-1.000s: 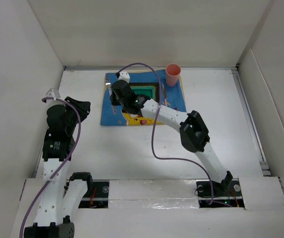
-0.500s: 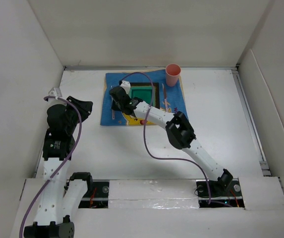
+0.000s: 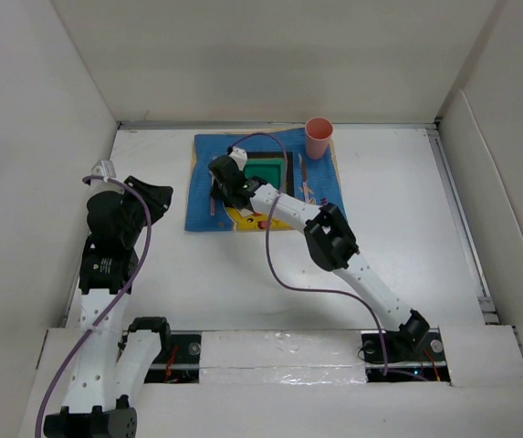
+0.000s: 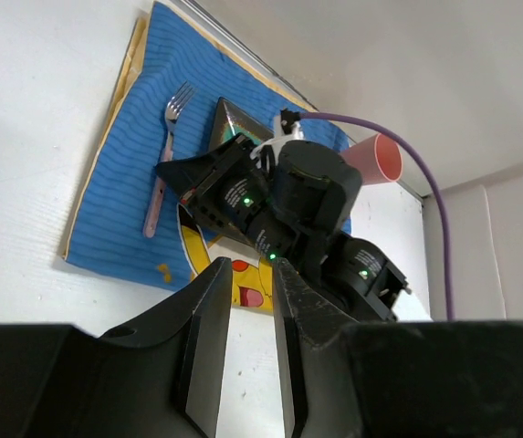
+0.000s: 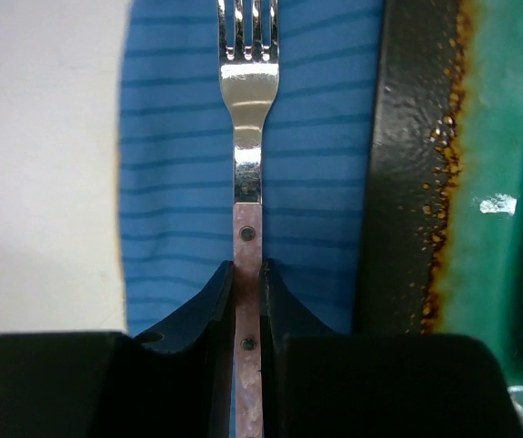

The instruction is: Set the dinner table for one person

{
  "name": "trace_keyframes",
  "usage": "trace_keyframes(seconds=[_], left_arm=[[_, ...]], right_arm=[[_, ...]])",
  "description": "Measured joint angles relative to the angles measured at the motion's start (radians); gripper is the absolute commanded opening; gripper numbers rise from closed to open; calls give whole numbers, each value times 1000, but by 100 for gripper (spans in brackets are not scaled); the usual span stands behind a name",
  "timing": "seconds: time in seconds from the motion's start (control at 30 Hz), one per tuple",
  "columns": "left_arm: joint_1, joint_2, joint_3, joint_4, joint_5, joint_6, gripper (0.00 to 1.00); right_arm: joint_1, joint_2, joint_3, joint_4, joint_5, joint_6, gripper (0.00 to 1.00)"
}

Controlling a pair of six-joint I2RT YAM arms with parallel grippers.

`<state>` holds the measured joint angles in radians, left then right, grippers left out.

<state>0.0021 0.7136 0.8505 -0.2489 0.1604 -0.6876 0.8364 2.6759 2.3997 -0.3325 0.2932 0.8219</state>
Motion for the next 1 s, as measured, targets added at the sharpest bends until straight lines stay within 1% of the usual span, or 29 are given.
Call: trace_keyframes(seconds=[0.1,0.2,0.3,0.33,0.4,0.43,0.53,0.6,0.63,0.8,0.83,0.9,1.0], left_arm=[[0,4,0,2,2,0,23],[0,8,0,5,5,2,23],[0,8,0,6,8,2,23],[0,8,0,6,9,2,23],[0,8,0,6,9,2,24],[0,8,-1,6,9,2,25],[0,8,-5,13,9,3,28],[0,8,-5,13,9,5,29],[0,8,-5,14,9,7,31],[0,8,-7,21,8,23,34],[0,8,-7,21,8,27,34],[0,6,-8,21,8,41,35],[0,2,-9,22,8,63,35]], right_arm=[[-5,20,1,10,-11,10,0],[-6,20,1,9,-14,13,5],[-6,20,0,10,-18,13,16],[-6,20,-3,13,-20,13,23],[-6,20,-14,36,-24,13,29],[-6,19,-22,53,-28,13,34],[-6,2,-50,84,-43,8,42],[-4,-23,-85,97,-50,-3,43],[-4,-43,-110,97,-51,-11,46],[2,-178,-251,126,-50,-49,49],[3,-215,-278,129,-49,-58,52],[5,-300,-339,151,-48,-82,52],[13,-460,-464,228,-47,-133,59]])
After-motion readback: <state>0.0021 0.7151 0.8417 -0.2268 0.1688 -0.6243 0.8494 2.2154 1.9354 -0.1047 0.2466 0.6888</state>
